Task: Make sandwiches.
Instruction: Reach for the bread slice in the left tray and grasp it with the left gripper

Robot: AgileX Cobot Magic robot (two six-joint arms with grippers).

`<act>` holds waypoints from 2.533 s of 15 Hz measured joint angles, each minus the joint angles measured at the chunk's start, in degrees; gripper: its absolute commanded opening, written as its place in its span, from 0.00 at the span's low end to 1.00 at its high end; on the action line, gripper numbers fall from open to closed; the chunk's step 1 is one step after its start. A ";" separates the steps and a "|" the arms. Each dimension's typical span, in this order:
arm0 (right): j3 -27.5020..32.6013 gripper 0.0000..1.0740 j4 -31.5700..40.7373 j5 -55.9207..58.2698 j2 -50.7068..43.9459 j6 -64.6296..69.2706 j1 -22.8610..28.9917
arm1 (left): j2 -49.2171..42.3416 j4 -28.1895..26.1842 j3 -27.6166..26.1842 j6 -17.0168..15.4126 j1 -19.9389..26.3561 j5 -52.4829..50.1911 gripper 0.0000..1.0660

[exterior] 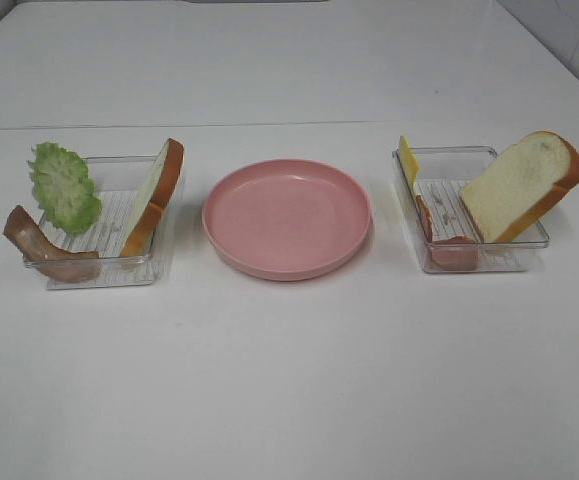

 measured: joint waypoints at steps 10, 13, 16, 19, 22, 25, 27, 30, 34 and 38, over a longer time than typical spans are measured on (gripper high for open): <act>0.00 0.76 0.00 0.00 0.00 0.00 0.00 | 5.73 0.00 -3.50 0.00 0.00 -7.96 0.77; 0.00 0.76 0.00 0.00 0.00 0.00 0.00 | 20.74 -0.06 -7.96 0.86 0.00 -15.87 0.77; 0.00 0.76 0.00 0.00 0.00 0.00 0.00 | 35.35 -0.57 -14.44 2.64 0.00 -16.39 0.77; 0.00 0.76 0.00 0.00 0.00 0.00 0.00 | 51.80 -2.86 -24.29 3.27 0.00 -16.33 0.74; 0.00 0.76 0.00 0.00 0.00 0.00 0.00 | 68.87 -7.16 -35.41 4.58 0.00 -15.81 0.71; 0.00 0.76 0.00 0.00 0.00 0.00 0.00 | 79.35 -8.31 -43.20 4.35 -1.95 -10.94 0.71; 0.00 0.76 0.00 0.00 0.00 0.00 0.00 | 89.50 -7.56 -50.65 0.74 -6.65 -4.76 0.71; 0.00 0.76 0.00 0.00 0.00 0.00 0.00 | 99.58 -2.06 -58.96 -5.96 -13.06 -0.46 0.71; 0.00 0.76 0.00 0.00 0.00 0.00 0.00 | 112.36 13.01 -72.36 -17.99 -21.89 8.02 0.71; 0.00 0.76 0.00 0.00 0.00 0.00 0.00 | 121.01 17.30 -80.56 -20.28 -26.01 9.68 0.71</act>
